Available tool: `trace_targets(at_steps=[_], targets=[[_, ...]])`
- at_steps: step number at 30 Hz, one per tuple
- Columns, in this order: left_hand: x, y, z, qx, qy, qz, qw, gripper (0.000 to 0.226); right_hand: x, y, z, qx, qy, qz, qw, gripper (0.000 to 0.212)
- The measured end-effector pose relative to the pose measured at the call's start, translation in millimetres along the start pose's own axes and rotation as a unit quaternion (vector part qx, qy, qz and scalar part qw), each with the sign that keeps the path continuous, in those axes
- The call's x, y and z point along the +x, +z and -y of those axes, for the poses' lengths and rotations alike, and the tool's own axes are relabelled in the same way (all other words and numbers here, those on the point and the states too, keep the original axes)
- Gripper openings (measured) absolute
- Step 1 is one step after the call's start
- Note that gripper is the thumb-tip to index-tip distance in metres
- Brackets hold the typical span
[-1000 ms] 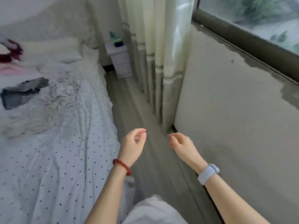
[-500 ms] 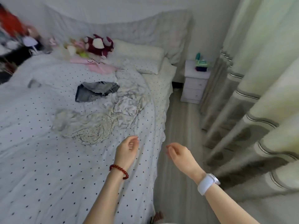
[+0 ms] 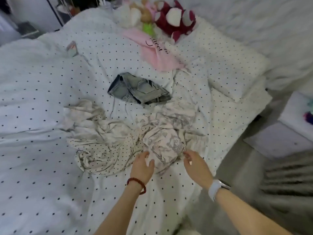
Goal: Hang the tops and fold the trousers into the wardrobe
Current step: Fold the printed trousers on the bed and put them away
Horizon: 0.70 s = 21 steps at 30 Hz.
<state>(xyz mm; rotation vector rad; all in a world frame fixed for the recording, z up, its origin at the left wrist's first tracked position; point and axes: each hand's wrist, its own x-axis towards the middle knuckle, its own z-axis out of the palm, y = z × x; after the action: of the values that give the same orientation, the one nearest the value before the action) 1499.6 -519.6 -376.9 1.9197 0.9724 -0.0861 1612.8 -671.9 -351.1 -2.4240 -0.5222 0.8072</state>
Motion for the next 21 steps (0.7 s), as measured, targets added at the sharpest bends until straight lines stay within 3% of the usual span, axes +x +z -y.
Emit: trace_targets(at_steps=[5,8,11,14,17,20,21], targets=[[101,43,-22,0.152,-0.04,-0.029,0.987,0.064,138,-13,-6,-0.139,-0.038,0.074,0.987,0.042],[133,49,-29,0.202,-0.082,0.019,0.976,0.077,176,-6,-8,-0.211,-0.077,0.127,0.966,0.067],[146,52,-28,0.255,-0.107,0.045,0.96,0.064,187,7,-13,-0.271,-0.085,0.196,0.939,0.084],[135,46,-21,0.147,-0.064,0.029,0.987,0.039,185,8,-19,-0.319,-0.137,0.222,0.911,0.078],[100,35,-9,0.05,-0.079,0.034,0.995,0.036,180,-7,-31,-0.337,-0.184,0.193,0.903,0.083],[62,27,8,0.042,-0.112,-0.033,0.992,0.033,180,-14,-58,-0.34,-0.188,0.107,0.915,0.06],[51,24,13,0.039,-0.128,-0.065,0.989,0.032,180,-17,-63,-0.333,-0.162,0.113,0.922,0.056]])
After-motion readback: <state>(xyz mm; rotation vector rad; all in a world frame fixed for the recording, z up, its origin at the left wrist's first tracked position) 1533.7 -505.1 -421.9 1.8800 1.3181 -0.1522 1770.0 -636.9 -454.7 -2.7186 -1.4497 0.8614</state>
